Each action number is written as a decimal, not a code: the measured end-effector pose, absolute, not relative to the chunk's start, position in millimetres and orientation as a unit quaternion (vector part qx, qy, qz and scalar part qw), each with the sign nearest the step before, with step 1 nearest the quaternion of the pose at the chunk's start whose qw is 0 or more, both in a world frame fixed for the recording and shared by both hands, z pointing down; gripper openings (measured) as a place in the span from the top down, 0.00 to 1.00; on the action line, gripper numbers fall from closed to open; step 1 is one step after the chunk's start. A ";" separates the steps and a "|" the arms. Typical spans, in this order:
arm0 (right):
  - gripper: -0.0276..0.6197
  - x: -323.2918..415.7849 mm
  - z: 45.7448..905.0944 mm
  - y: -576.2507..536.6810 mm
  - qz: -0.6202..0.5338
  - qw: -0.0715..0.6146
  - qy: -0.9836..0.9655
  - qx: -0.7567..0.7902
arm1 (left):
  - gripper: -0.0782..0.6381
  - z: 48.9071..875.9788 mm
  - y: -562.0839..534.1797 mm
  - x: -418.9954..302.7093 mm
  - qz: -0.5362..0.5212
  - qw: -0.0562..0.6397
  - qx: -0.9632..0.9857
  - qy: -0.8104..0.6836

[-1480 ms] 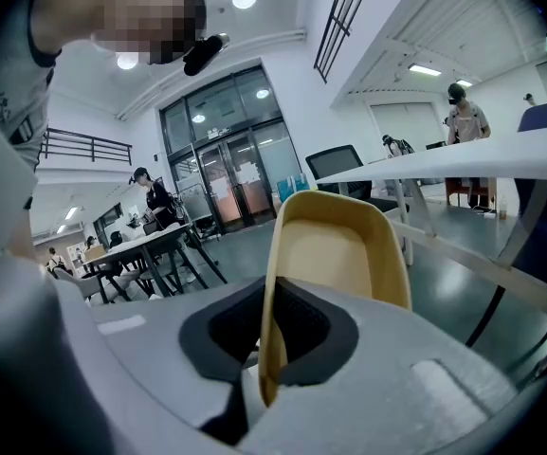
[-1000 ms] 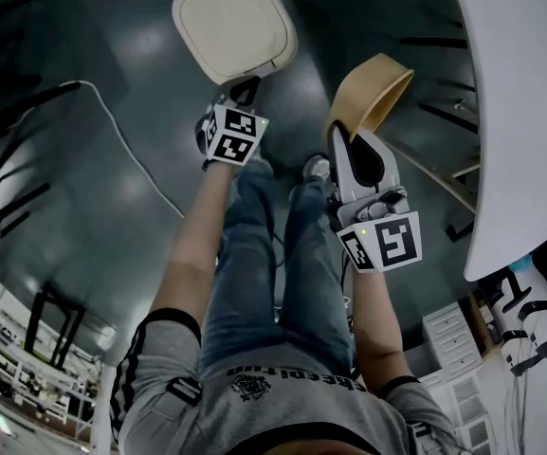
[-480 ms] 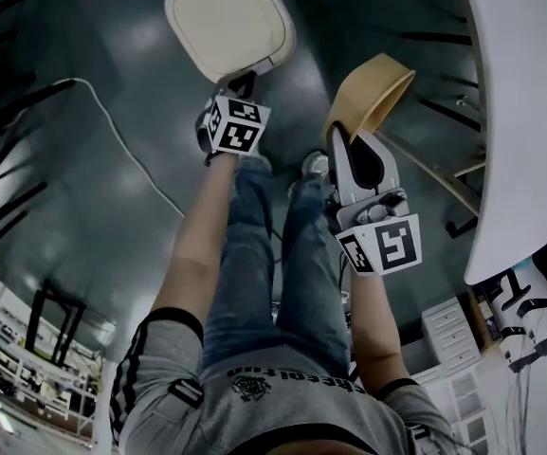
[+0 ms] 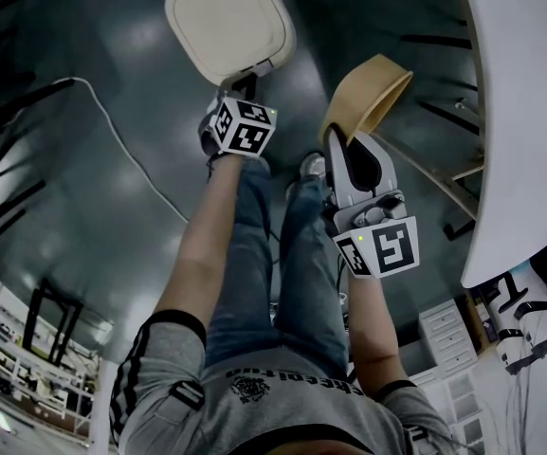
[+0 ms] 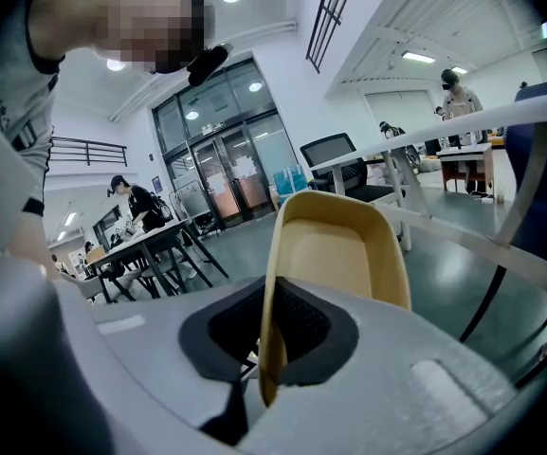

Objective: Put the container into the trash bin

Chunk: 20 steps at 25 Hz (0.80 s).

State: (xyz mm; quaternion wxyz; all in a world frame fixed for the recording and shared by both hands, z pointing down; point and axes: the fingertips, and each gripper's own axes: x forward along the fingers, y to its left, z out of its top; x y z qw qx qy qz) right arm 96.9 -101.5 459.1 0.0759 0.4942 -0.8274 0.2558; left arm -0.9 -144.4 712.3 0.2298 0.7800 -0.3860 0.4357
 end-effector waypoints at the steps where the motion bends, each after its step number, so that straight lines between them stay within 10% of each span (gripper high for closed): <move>1: 0.93 97.0 459.1 -101.5 0.255 0.076 -0.828 0.494 | 0.89 712.6 -144.4 -0.6 0.441 0.224 0.779 -0.385; 20: 0.93 89.0 451.0 -95.6 0.245 0.077 -0.834 0.489 | 0.88 700.3 -151.8 -10.8 0.411 0.227 0.797 -0.380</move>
